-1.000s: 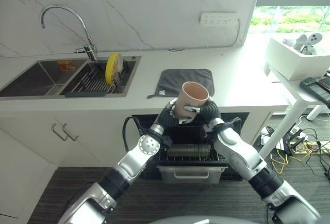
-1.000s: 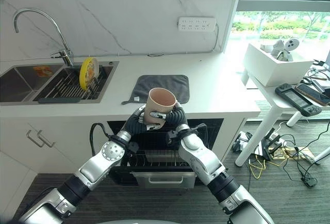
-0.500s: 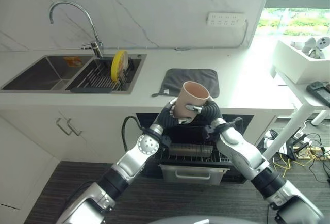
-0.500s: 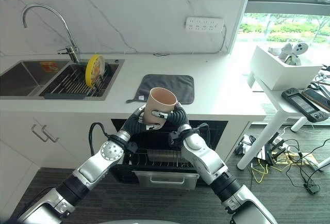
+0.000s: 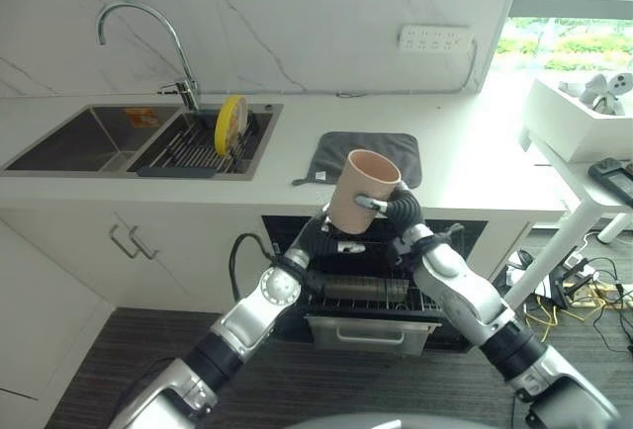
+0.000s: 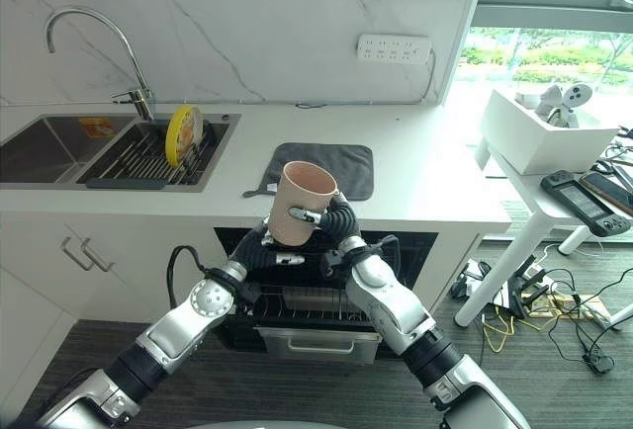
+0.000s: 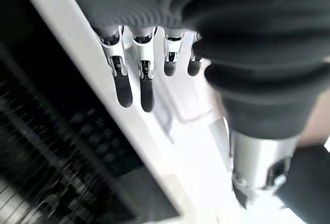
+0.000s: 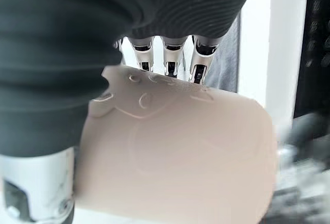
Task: Place the dishes in the dishwasher.
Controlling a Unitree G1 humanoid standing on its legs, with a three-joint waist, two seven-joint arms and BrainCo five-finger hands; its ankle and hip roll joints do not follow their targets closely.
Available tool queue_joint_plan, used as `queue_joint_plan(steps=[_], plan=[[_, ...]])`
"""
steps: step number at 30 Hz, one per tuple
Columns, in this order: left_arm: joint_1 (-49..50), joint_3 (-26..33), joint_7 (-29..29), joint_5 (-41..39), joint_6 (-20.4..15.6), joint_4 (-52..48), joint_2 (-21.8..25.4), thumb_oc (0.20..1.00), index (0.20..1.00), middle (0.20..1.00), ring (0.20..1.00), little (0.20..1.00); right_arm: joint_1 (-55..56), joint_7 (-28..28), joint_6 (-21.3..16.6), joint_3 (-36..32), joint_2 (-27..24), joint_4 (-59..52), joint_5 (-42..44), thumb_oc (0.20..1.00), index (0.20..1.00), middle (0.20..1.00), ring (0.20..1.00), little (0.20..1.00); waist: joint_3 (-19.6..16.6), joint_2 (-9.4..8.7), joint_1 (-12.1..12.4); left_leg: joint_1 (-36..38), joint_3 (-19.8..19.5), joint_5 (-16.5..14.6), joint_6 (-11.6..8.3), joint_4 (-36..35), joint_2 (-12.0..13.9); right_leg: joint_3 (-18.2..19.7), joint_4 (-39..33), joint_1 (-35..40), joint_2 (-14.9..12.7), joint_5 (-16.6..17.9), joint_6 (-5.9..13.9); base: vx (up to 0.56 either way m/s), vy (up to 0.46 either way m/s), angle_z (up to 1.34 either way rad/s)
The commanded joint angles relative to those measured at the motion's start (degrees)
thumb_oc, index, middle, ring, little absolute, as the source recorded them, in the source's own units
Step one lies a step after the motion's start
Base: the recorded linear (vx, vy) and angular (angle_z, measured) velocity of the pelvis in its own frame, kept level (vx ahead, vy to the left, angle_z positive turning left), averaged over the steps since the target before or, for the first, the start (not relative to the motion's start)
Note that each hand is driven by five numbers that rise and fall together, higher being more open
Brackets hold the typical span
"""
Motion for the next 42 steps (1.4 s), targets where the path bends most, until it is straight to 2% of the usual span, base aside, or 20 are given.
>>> queue_joint_plan(steps=[1, 7, 13, 17, 22, 24, 27, 28, 29, 33, 36, 37, 38, 40, 42], plan=[[-3.9, -2.0, 1.2, -0.2, -2.4, 3.1, -1.0, 1.0, 1.0, 1.0, 1.0, 1.0, -4.9, 1.5, -8.2, -3.3, 3.3, -5.7, 2.2, 0.2, 0.2, 0.2, 0.2, 0.2, 1.2, -1.02, 0.6, 3.4, -0.9, -6.5, 0.42, 0.4, 0.9, -1.9, 0.0, 0.5, -2.9, -1.9, 2.65, 0.0, 0.0, 0.0], [-0.5, 0.6, 2.7, 0.6, -4.6, 4.9, -0.4, 1.0, 1.0, 1.0, 1.0, 1.0, -2.3, 0.8, -10.4, -5.6, 2.4, -6.2, 2.3, 0.2, 0.2, 0.2, 0.2, 0.2, 1.3, -1.06, 0.7, 3.5, -0.7, -6.4, 0.37, 0.4, 1.1, -1.6, 0.0, 0.7, -2.8, -2.0, 2.45, 0.0, 0.0, 0.0], [2.0, 2.9, 4.6, 0.1, -5.1, 5.3, 0.4, 1.0, 1.0, 1.0, 1.0, 1.0, -0.3, 0.7, -12.4, -8.6, 0.9, -7.3, 3.0, 0.2, 0.2, 0.2, 0.2, 0.2, 1.6, -1.04, 0.7, 3.7, -0.6, -6.4, 0.32, 0.4, 1.2, -1.7, 0.0, 0.8, -2.7, -1.9, 2.39, 0.0, 0.0, 0.0], [4.6, 6.1, 6.4, -0.9, -7.3, 6.6, 0.9, 1.0, 1.0, 1.0, 1.0, 1.0, 1.8, 0.2, -14.3, -13.1, -1.0, -9.0, 3.3, 0.2, 0.2, 0.2, 0.2, 0.2, 1.8, -1.01, 0.6, 3.8, -0.5, -6.4, 0.32, 0.4, 1.2, -1.4, 0.0, 0.8, -2.6, -1.8, 2.29, 0.0, 0.0, 0.0], [11.0, 14.5, 8.2, -2.7, -12.1, 8.6, 1.5, 1.0, 1.0, 1.0, 1.0, 1.0, 10.3, 1.6, -16.6, -22.5, -3.6, -10.5, 4.5, 0.2, 0.2, 0.2, 0.2, 0.2, 2.0, -1.15, 0.2, 3.9, -0.3, -6.6, 0.3, 0.4, 1.4, -0.9, 0.0, 0.8, -2.4, -1.8, 2.23, 0.0, -0.002, 0.01], [13.1, 17.8, 7.6, -2.8, -14.2, 8.9, 1.8, 1.0, 1.0, 1.0, 1.0, 1.0, 12.9, 2.8, -15.8, -25.1, -3.9, -10.3, 4.9, 0.2, 0.2, 0.2, 0.2, 0.2, 2.1, -1.27, -0.2, 3.9, -0.1, -6.5, 0.28, 0.4, 1.5, -0.7, 0.0, 0.7, -2.3, -1.8, 2.14, 0.0, 0.0, 0.0], [14.6, 21.1, 6.2, -2.4, -15.1, 8.3, 2.2, 1.0, 1.0, 1.0, 1.0, 1.0, 15.4, 4.7, -14.9, -27.0, -3.6, -9.2, 5.7, 0.2, 0.2, 0.2, 0.2, 0.2, 2.1, -1.46, -0.5, 3.8, 0.0, -6.4, 0.23, 0.4, 1.5, -0.4, 0.0, 0.6, -2.2, -1.6, 2.01, 0.01, -0.027, 0.0], [14.9, 22.1, 3.5, -1.0, -14.9, 8.3, 2.7, 1.0, 1.0, 1.0, 1.0, 1.0, 16.7, 5.9, -14.0, -27.2, -3.1, -8.2, 5.0, 0.2, 0.2, 0.2, 0.2, 0.2, 2.3, -1.45, -0.8, 3.8, 0.0, -6.2, 0.1, 0.4, 1.7, -0.2, 0.0, 0.5, -2.1, -1.6, 1.93, 0.02, -0.031, -0.01], [15.0, 22.1, 3.2, -0.9, -14.9, 8.2, 2.7, 1.0, 1.0, 1.0, 1.0, 1.0, 16.7, 6.0, -14.0, -27.2, -3.1, -8.2, 4.9, 0.2, 0.2, 0.2, 0.2, 0.2, 2.3, -1.44, -0.8, 3.8, 0.0, -6.2, 0.09, 0.4, 1.7, -0.2, 0.0, 0.5, -2.0, -1.6, 1.92, 0.02, -0.035, -0.04], [14.8, 19.4, -4.6, 5.7, -13.1, 7.6, 5.7, 1.0, 1.0, 1.0, 1.0, 1.0, 17.3, 8.5, -11.5, -26.0, -3.7, -6.9, 5.0, 0.2, 0.2, 0.2, 0.2, 0.2, 2.6, -0.95, -1.5, 3.8, 0.6, -5.8, -0.16, 0.4, 2.1, -0.1, 0.0, 0.3, -1.8, -1.6, 1.89, 0.01, -0.013, -0.06], [12.8, 18.0, -5.7, 7.8, -13.8, 8.3, 9.3, 1.0, 1.0, 1.0, 1.0, 1.0, 17.0, 10.2, -11.2, -23.7, -4.7, -5.5, 5.0, 0.2, 0.2, 0.2, 0.2, 0.2, 2.9, -0.37, -2.1, 3.9, 0.9, -5.6, -0.19, 0.4, 2.2, 0.3, 0.0, 0.4, -1.5, -1.9, 1.9, 0.04, 0.006, -0.13], [12.6, 17.8, -5.7, 7.7, -13.9, 8.2, 9.8, 1.0, 1.0, 1.0, 1.0, 1.0, 17.0, 10.2, -11.1, -23.5, -4.8, -5.4, 5.1, 0.2, 0.2, 0.2, 0.2, 0.2, 2.9, -0.3, -2.1, 3.9, 0.8, -5.6, -0.21, 0.4, 2.2, 0.4, 0.0, 0.4, -1.5, -2.0, 1.9, 0.07, 0.001, -0.08], [12.1, 18.6, -6.5, 3.3, -13.4, 7.3, 11.4, 1.0, 1.0, 1.0, 1.0, 1.0, 17.1, 10.7, -10.6, -22.5, -4.9, -5.3, 5.1, 0.2, 0.2, 0.2, 0.2, 0.2, 3.0, -0.08, -2.1, 3.8, 0.7, -5.4, -0.24, 0.4, 2.2, 0.6, 0.0, 0.5, -1.4, -2.1, 1.82, 0.04, -0.015, -0.01], [12.8, 20.5, -7.6, -3.9, -12.5, 6.6, 9.8, 1.0, 1.0, 1.0, 1.0, 1.0, 17.5, 11.9, -10.3, -21.5, -4.1, -5.5, 4.8, 0.2, 0.2, 0.2, 0.2, 0.2, 3.2, 0.02, -1.9, 3.8, 0.4, -5.3, -0.13, 0.4, 2.3, 0.6, 0.2, 0.6, -1.1, -2.3, 1.51, 0.04, -0.051, 0.01], [13.3, 21.4, -8.7, -1.2, -14.6, 6.3, 8.2, 1.0, 1.0, 1.0, 1.0, 1.0, 17.9, 12.3, -10.3, -20.7, -2.8, -5.5, 3.4, 0.2, 0.2, 0.2, 0.2, 0.2, 3.2, 0.0, -1.6, 3.8, 0.0, -5.2, -0.09, 0.4, 2.4, 0.5, 0.4, 0.8, -0.8, -2.7, 1.18, 0.03, -0.104, 0.01]])
